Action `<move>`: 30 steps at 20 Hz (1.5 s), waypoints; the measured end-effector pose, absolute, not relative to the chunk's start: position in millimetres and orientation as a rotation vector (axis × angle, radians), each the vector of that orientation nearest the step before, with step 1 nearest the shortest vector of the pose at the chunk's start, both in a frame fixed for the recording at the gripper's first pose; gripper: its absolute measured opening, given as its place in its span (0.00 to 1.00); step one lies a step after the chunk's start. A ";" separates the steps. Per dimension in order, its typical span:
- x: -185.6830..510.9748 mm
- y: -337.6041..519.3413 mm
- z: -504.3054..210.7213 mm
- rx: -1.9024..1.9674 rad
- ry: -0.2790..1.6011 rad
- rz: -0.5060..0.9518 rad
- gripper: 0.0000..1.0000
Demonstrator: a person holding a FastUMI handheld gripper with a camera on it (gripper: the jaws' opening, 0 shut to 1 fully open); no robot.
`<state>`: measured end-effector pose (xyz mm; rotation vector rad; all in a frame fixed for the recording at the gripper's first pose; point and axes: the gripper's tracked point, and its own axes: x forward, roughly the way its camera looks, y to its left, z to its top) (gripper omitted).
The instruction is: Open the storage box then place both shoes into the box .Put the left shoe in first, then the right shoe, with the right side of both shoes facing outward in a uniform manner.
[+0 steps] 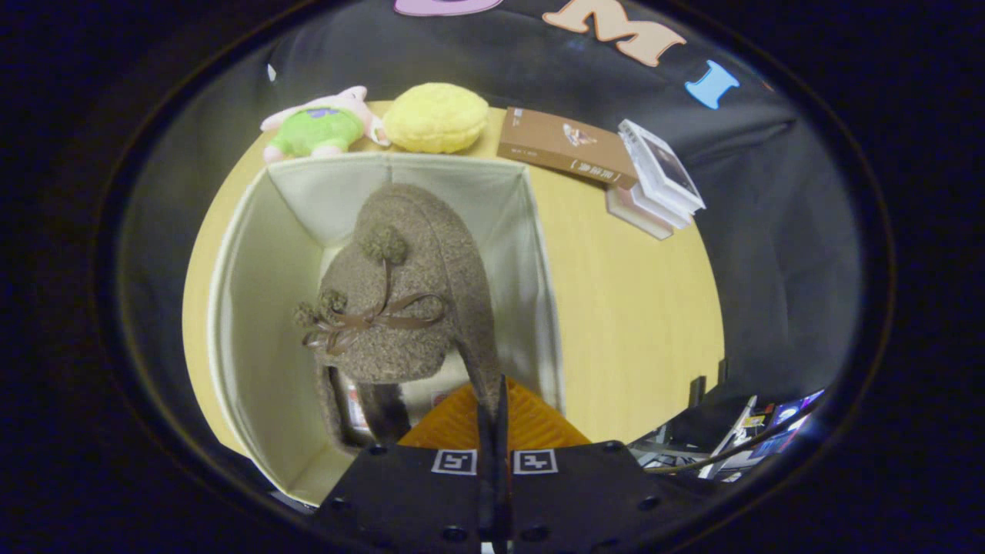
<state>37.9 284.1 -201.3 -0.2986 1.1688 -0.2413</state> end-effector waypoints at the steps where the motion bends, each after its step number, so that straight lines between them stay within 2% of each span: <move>1: 37.4 281.9 -207.8 -0.291 1.187 -0.228 0.04; 3: 36.8 281.6 -215.5 -0.259 1.206 -0.204 0.04; 5: 34.1 286.2 -213.6 -0.232 1.216 -0.164 0.11; 6: 32.2 294.5 -212.3 -0.203 1.221 -0.128 0.22; 10: 23.9 317.6 -185.4 -0.134 1.206 -0.016 0.45; 19: 18.6 235.9 -100.4 -0.170 1.002 -0.101 0.98; 24: 15.7 166.6 -62.5 -0.089 0.889 -0.168 0.97; 30: 40.5 90.5 -24.7 -0.041 0.656 -0.211 0.97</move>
